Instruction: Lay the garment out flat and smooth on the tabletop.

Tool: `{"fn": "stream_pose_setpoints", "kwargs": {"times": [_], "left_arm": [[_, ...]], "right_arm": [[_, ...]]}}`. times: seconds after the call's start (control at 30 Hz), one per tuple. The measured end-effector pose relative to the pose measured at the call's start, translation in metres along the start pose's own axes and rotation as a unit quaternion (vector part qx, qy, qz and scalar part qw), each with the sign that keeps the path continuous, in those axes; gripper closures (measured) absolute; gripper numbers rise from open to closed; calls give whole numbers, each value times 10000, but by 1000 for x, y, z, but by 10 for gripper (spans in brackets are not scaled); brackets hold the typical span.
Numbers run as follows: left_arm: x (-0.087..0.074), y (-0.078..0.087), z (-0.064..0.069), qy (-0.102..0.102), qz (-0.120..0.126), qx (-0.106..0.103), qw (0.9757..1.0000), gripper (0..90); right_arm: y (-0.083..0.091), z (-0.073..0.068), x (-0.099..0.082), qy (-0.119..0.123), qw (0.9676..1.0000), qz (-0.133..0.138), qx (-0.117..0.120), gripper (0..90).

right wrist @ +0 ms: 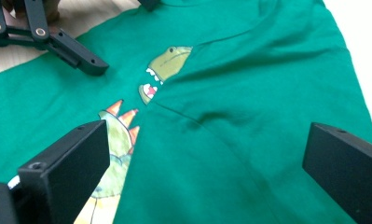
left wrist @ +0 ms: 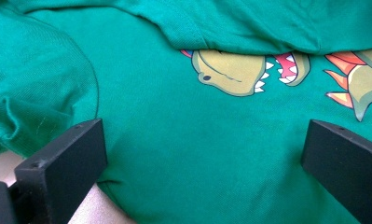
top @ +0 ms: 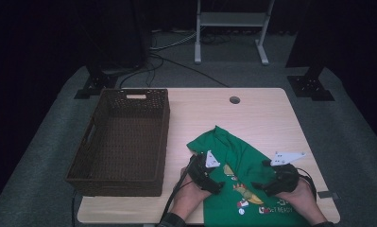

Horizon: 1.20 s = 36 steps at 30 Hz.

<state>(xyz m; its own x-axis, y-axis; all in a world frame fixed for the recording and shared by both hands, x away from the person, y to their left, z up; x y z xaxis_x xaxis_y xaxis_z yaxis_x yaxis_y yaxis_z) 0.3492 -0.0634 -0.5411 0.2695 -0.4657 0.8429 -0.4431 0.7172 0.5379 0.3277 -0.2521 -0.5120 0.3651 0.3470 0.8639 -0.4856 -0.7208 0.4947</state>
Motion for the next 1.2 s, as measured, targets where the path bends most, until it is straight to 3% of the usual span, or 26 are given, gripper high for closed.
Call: {"fn": "stream_pose_setpoints", "kwargs": {"times": [0.77, 1.0, 1.2], "left_arm": [[0, 0, 0, 1, -1, 5, 10000, 0], [0, 0, 0, 0, -3, 4, 10000, 0], [0, 0, 0, 2, -2, 5, 10000, 0]], "right_arm": [[-24, -14, 11, 64, 9997, -14, 237, 0], [-26, -18, 10, 125, 9994, -19, 314, 61], [-26, -18, 10, 207, 9993, 16, 326, 187]]}}
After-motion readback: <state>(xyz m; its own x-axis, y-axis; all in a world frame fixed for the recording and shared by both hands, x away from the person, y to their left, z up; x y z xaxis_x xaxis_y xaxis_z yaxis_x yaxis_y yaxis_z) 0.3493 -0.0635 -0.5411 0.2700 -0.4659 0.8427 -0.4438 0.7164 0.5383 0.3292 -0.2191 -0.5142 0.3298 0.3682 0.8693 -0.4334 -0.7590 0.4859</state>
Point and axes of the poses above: each handheld gripper's, and its own axes: y roughly backward along the jaws, x roughly out of its top, z roughly to its right, the point moved 8 cm from there along -y, roughly forward along the jaws, and after that the axes turned 12 degrees about z, right-handed, at the moved point
